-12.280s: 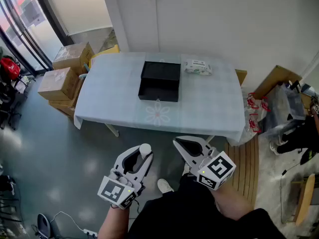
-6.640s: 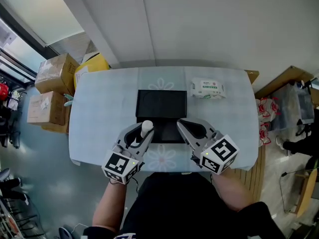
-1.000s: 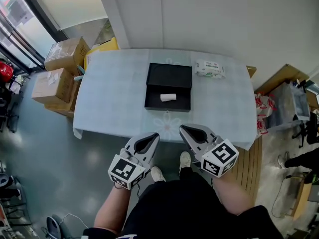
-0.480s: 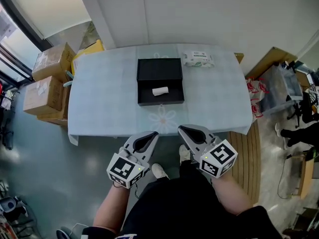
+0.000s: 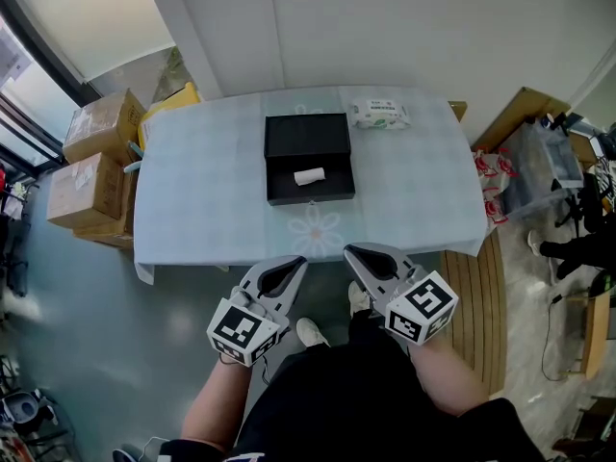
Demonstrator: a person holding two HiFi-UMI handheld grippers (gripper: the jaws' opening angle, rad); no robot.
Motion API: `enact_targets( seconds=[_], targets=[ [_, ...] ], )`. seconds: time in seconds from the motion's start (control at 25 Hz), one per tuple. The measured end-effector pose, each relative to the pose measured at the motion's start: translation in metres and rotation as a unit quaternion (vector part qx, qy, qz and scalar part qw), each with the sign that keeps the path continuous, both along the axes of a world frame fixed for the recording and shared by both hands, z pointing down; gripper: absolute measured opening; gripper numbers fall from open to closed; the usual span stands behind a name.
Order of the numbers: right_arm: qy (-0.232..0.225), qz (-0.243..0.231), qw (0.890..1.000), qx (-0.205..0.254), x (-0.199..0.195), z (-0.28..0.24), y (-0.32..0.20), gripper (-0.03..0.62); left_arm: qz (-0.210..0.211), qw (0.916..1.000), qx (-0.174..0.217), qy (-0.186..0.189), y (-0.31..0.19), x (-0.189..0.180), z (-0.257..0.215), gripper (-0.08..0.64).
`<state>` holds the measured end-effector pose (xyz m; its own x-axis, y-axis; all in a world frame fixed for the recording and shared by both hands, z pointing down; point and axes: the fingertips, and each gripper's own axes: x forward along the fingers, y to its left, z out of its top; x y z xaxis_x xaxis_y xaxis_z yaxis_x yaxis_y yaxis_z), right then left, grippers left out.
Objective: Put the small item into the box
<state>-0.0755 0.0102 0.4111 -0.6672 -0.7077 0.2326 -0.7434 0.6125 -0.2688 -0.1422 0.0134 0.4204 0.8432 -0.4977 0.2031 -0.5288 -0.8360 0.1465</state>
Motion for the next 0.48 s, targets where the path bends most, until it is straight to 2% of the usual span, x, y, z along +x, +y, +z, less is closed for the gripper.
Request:
enact_targets(
  seconds=[0.48],
  targets=[
    [0.002,-0.002,1.000,0.003,-0.0038,-0.0046,0.0013,0.009,-0.003,1.0000,0.004,0.004,0.0015,-0.0043,-0.0049,0.008]
  ],
)
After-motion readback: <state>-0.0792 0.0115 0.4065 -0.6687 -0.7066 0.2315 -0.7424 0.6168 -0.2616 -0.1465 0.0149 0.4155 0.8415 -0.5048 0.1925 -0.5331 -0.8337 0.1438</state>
